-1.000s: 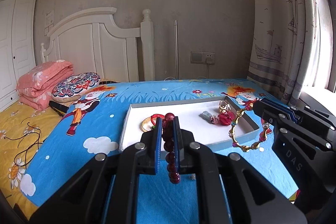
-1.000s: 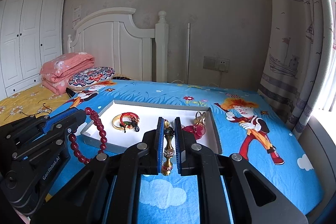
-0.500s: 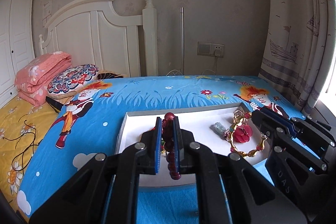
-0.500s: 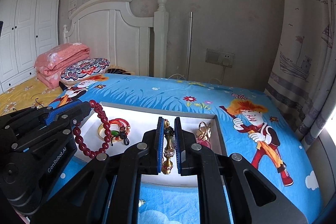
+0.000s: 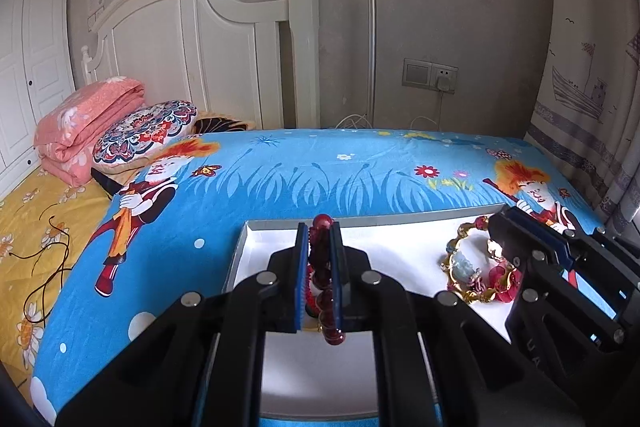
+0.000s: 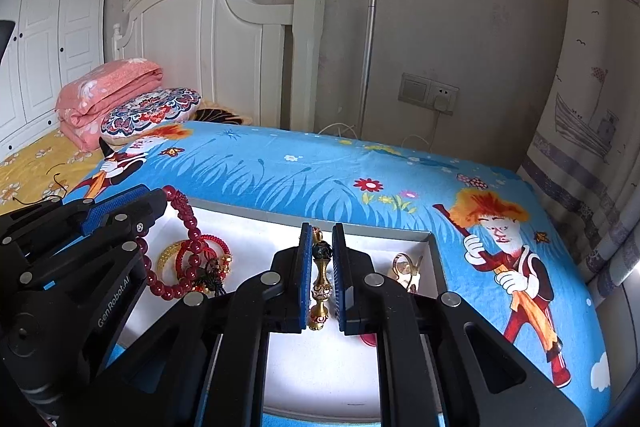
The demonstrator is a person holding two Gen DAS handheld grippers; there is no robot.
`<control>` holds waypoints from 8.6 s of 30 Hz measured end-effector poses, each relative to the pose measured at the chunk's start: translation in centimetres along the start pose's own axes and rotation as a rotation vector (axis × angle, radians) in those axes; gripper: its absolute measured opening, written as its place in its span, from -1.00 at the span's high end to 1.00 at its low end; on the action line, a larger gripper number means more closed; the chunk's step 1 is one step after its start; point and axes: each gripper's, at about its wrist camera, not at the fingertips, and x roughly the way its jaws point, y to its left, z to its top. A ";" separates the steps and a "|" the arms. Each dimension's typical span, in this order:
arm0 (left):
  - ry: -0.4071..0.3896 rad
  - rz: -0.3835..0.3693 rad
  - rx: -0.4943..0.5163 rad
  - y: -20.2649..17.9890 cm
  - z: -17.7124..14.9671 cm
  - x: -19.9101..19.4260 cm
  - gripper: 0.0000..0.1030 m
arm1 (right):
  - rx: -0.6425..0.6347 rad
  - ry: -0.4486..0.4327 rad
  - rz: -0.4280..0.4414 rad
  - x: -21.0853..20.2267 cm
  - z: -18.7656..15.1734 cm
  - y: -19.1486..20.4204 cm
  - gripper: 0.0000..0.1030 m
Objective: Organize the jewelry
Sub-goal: 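Carry bracelet and bangle into the tray and open both tools, then withdraw both tools from the tray toward the two loose pearls, then grasp a white pearl with the right tool while the left tool grasps the other pearl, then carry both pearls into the tray and open both tools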
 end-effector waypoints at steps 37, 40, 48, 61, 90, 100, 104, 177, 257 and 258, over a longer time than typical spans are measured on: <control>0.049 0.082 0.008 1.8 -2.1 0.3 -0.79 | 0.043 0.068 -0.002 -0.1 -2.9 -2.4 -0.07; 0.033 0.084 -0.007 1.9 -3.1 -1.3 -0.87 | 0.071 0.066 0.010 -1.1 -3.9 -3.0 -0.09; -0.025 0.095 0.048 1.4 -6.3 -5.0 -0.90 | 0.130 0.073 0.020 -4.0 -6.7 -4.0 -0.10; -0.031 0.104 0.048 2.0 -10.0 -7.0 -0.90 | 0.157 0.078 0.026 -6.7 -10.6 -3.3 0.08; 0.074 0.002 -0.060 4.0 -10.7 -4.9 -0.84 | 0.012 0.175 0.038 -4.5 -11.2 3.4 0.39; 0.036 0.047 0.018 2.5 -11.0 -5.6 -0.84 | 0.051 0.120 0.038 -6.1 -12.6 1.2 0.71; 0.045 0.054 0.019 2.5 -11.0 -5.5 -0.84 | 0.083 0.082 0.019 -7.8 -14.0 -1.0 0.71; -0.094 -0.035 -0.041 0.7 -13.1 -10.2 0.64 | 0.042 -0.043 0.034 -9.0 -10.0 0.4 0.70; 0.042 0.045 -0.077 0.3 -2.4 1.2 -0.47 | 0.119 0.092 -0.001 1.1 -2.4 -2.9 0.25; 0.040 0.046 -0.080 0.3 -2.3 1.0 -0.52 | 0.120 0.091 -0.001 1.0 -2.4 -2.9 0.25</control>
